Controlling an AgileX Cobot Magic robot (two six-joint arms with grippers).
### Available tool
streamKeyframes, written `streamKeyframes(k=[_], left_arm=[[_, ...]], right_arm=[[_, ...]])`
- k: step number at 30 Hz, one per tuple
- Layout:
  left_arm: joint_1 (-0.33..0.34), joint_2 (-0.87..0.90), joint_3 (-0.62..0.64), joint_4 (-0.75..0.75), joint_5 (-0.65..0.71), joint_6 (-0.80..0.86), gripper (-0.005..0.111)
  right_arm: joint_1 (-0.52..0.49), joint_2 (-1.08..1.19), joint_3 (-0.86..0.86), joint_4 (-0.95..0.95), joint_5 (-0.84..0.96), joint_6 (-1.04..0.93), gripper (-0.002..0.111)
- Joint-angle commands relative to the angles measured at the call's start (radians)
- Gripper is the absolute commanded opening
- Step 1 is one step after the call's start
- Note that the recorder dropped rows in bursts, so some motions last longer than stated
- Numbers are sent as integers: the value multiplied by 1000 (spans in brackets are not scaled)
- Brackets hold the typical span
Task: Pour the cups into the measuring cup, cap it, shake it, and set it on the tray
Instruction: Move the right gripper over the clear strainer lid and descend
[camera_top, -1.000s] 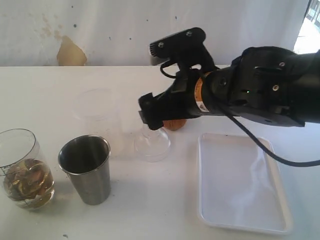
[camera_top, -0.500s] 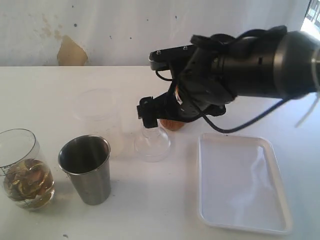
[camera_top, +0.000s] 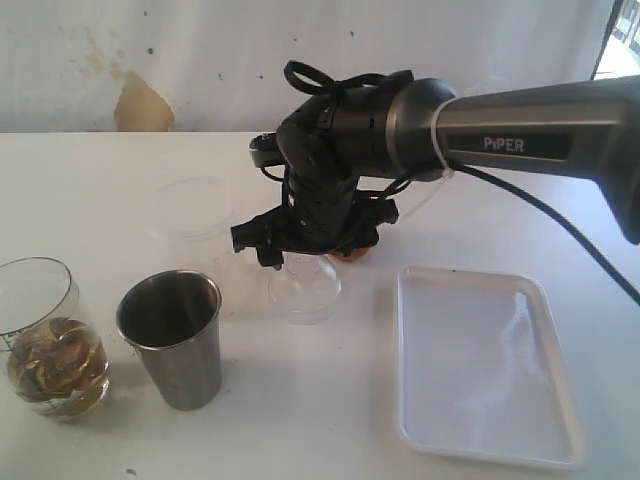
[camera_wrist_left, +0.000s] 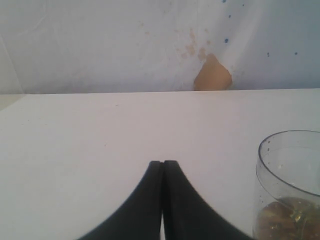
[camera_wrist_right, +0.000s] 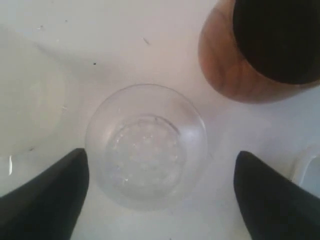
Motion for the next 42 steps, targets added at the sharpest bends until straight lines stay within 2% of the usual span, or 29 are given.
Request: streamKeyframes(k=[1,7,15,21,25,32,42], left_arm=[[-4,-4,5,-2,-11,2,0],[-4,-4,5,-2,-11,2,0],[-4,-4,5,-2,-11,2,0],[-4,-4,5,-2,-11,2,0],[-4,-4,5,-2,-11,2,0],[-4,-4,5,-2,-11,2,0],[-4,-4,5,-2,-11,2,0]], right_arm=[[-6,0,-10,-1,-62,-26,72],[-6,18,-10,5,-48,-26,62],[-6,45,-9,-4,-19,-29,59],[-6,40,-11,-4,-33,-45,46],[-6,25,-11,-5,-42,-73,46],[-6,16,-11,-5,-78,-88,61],[-6,32,-11,-87,-120,-79,60]])
